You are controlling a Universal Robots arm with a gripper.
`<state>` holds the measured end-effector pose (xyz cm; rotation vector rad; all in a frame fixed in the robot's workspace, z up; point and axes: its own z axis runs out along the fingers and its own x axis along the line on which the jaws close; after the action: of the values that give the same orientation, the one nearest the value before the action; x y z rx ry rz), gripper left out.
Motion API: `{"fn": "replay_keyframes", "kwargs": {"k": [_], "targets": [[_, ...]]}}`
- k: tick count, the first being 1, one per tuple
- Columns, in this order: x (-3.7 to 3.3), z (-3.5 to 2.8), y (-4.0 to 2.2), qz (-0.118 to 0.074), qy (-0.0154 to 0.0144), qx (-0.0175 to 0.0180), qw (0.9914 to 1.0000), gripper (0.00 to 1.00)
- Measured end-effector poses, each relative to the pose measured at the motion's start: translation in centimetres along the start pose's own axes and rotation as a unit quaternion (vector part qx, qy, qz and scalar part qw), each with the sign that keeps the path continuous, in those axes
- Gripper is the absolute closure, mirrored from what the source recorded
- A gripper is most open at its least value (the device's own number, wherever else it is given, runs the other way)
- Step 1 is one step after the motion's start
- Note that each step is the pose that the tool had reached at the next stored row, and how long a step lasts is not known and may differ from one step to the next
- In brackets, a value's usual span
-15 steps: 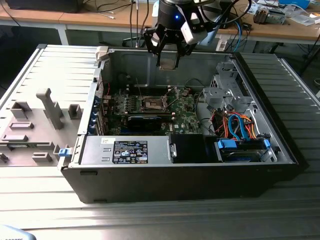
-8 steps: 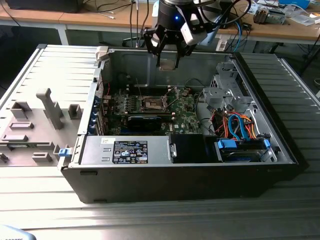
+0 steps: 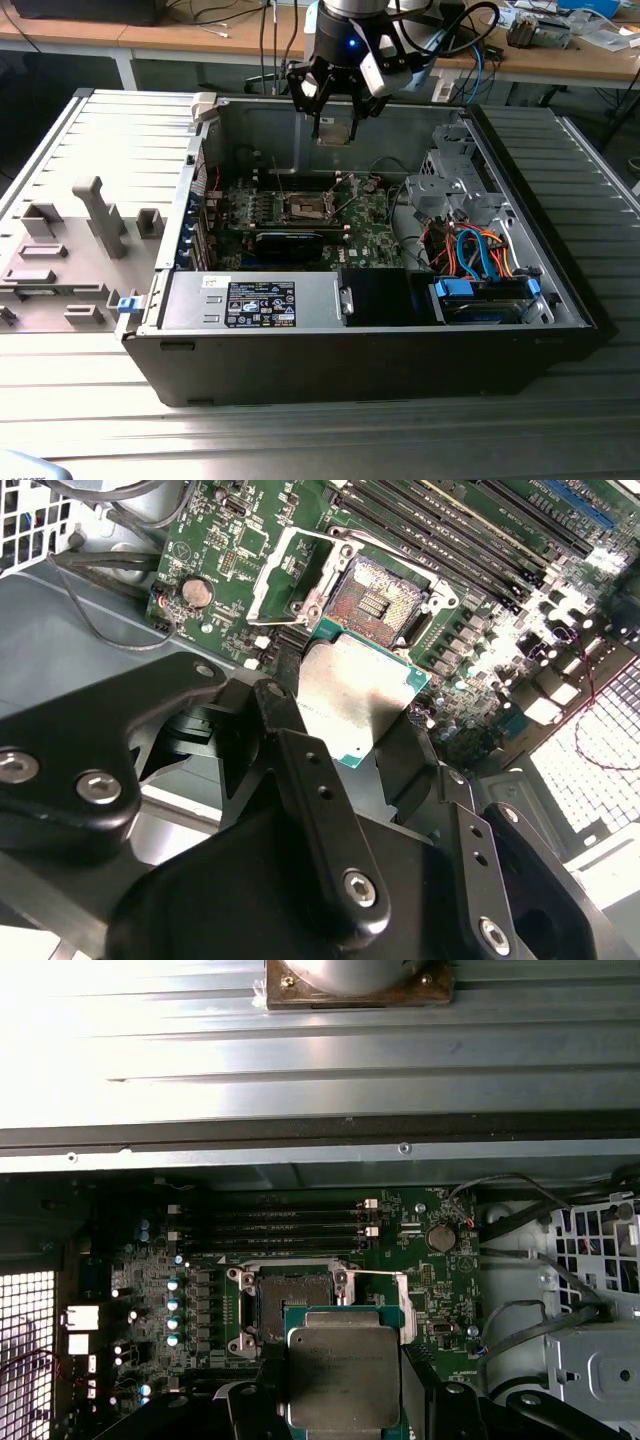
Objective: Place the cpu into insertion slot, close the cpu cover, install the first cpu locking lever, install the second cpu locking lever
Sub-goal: 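Place the cpu into insertion slot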
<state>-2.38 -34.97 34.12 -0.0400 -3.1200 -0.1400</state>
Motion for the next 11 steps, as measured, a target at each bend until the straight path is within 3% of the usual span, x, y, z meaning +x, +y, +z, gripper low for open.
{"fn": "replay_keyframes", "kwargs": {"k": [11], "targets": [[0.02,0.33,-0.03,0.000,0.0000,0.0000,1.00000,0.46]]}}
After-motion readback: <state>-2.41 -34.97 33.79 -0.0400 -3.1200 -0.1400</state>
